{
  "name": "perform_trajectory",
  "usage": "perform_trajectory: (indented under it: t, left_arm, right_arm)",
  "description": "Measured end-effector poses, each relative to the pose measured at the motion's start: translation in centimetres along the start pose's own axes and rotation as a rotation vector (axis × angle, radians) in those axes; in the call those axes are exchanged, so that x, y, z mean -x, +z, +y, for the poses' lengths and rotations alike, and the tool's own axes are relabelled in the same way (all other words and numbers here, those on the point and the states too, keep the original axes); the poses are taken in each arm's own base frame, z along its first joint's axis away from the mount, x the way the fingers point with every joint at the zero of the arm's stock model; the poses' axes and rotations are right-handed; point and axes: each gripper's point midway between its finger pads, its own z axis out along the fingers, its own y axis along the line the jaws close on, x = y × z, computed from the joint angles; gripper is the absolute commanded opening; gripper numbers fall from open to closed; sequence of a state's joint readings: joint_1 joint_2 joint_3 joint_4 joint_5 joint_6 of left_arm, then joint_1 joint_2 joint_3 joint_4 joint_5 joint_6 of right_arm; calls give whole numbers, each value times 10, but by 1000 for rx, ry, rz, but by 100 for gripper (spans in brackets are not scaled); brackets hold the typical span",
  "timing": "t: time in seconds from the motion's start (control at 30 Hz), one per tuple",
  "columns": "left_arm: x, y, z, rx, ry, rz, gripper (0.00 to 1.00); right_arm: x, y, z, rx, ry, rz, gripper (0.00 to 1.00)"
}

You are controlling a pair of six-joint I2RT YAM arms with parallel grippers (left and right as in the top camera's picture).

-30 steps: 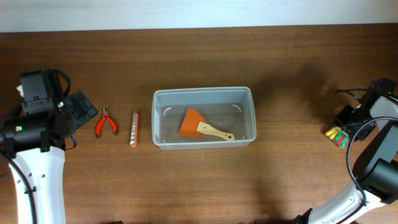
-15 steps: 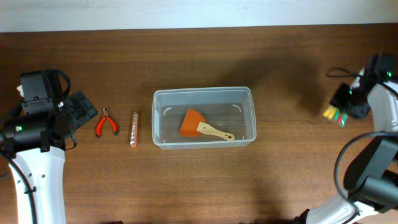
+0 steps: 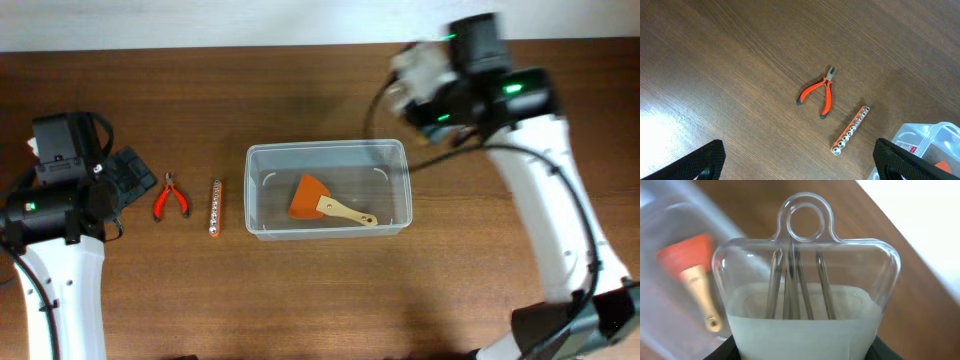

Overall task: Pack container
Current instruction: 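Carry the marker box into the container and release it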

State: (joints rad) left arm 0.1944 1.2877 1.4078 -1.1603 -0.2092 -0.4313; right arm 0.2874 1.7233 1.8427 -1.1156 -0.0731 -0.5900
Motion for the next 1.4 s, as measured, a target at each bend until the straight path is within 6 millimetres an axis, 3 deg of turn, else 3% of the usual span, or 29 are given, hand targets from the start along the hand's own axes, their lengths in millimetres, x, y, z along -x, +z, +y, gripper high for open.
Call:
perform_trajectory:
  t: [0.17, 0.4, 0.73, 1.0, 1.17, 1.3, 1.37, 1.4]
  left_arm:
    - [-1, 0, 0, 2, 1, 3, 96]
    - [-3, 0, 2, 6, 3, 14, 97]
    - [-6, 0, 3, 12, 6, 26, 96]
    - [-6, 0, 3, 12, 6, 26, 96]
    - [-6, 0, 3, 12, 6, 26, 97]
    - [-6, 0, 3, 12, 6, 26, 97]
    - [-6, 0, 3, 12, 6, 26, 97]
    - [-6, 0, 3, 12, 6, 26, 97]
  right_arm:
    - [24, 16, 61, 104, -257, -1, 4]
    - [10, 74, 119, 264, -406, 141, 4]
    - [-36, 158, 147, 415, -399, 330, 6]
    - [-45, 173, 152, 452, -382, 353, 11]
    - [-45, 173, 153, 456, -380, 351, 38]
    - [-45, 173, 153, 455, -378, 351, 46]
    - [-45, 173, 153, 453, -370, 353, 55]
    - [-45, 173, 153, 453, -365, 354, 70]
